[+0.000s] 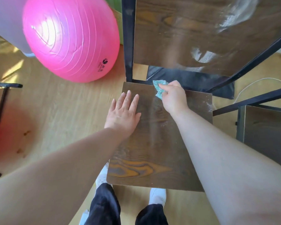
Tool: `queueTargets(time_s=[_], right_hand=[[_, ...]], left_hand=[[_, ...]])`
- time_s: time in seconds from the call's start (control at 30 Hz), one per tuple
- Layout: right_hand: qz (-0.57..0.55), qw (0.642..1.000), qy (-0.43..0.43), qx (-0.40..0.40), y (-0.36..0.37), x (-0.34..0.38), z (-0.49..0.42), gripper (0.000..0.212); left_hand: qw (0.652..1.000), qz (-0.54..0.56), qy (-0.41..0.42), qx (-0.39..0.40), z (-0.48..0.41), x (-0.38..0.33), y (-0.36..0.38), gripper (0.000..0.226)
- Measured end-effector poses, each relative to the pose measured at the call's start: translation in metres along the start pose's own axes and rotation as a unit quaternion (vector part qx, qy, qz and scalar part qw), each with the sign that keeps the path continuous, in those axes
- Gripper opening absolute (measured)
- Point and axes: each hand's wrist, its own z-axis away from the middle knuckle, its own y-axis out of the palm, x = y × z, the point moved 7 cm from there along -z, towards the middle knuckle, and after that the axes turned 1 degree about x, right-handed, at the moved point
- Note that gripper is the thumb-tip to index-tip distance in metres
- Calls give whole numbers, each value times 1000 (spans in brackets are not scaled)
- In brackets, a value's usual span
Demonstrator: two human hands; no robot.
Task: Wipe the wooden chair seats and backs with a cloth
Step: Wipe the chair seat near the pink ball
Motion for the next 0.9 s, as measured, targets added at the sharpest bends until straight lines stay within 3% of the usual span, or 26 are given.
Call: queueTargets(time_s=[0.13,0.3,0.4,0.53,0.9], right_hand=[[56,998,10,25,9,0,-24,18],[193,976,-84,50,25,6,-11,28],[203,970,-121,53,28,4,2,24],[162,982,-79,63,36,-19,26,9],[201,959,-165,113,60,-60,147,22]], left_hand=[[1000,0,15,1,-24,1,-7,63],[1000,-8,16,16,-27,7,-1,63],[1000,-2,11,21,-20,9,4,63],[1000,9,0,22,-5,12,11,63],[999,35,-23,30,69,13,40,64]])
